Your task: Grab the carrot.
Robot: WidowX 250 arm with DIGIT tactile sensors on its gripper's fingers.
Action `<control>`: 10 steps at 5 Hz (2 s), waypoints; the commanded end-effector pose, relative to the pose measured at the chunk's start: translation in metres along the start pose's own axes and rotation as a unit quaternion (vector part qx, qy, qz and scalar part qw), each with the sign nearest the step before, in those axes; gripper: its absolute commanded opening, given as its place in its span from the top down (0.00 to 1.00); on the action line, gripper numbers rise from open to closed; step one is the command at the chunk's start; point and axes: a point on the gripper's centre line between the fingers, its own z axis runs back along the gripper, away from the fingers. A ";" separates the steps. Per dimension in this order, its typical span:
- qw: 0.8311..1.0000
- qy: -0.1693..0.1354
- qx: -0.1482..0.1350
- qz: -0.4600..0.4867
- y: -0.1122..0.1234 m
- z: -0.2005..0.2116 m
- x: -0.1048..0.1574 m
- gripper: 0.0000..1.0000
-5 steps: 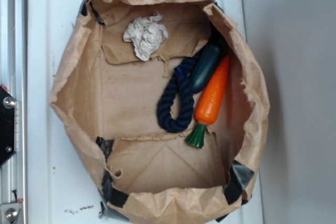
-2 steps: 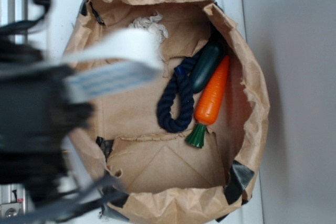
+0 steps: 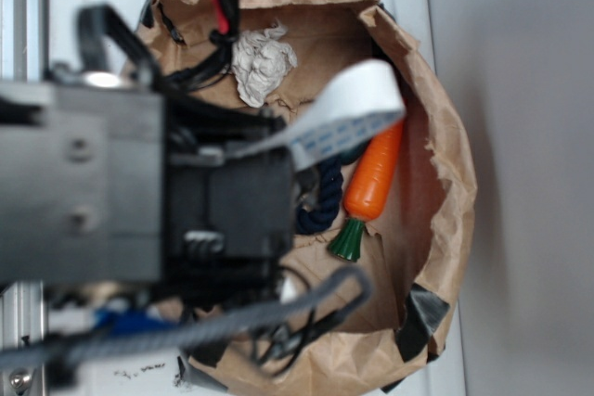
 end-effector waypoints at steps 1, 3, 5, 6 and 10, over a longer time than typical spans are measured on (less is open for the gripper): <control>0.995 -0.035 -0.015 0.094 0.020 -0.020 0.037 0.00; 0.994 -0.030 -0.010 0.101 0.020 -0.030 0.047 0.00; 0.994 -0.030 -0.010 0.101 0.020 -0.030 0.047 0.00; 0.990 0.004 -0.027 0.138 0.021 -0.026 0.032 0.00; 0.962 0.017 0.036 0.272 -0.030 -0.085 0.005 0.00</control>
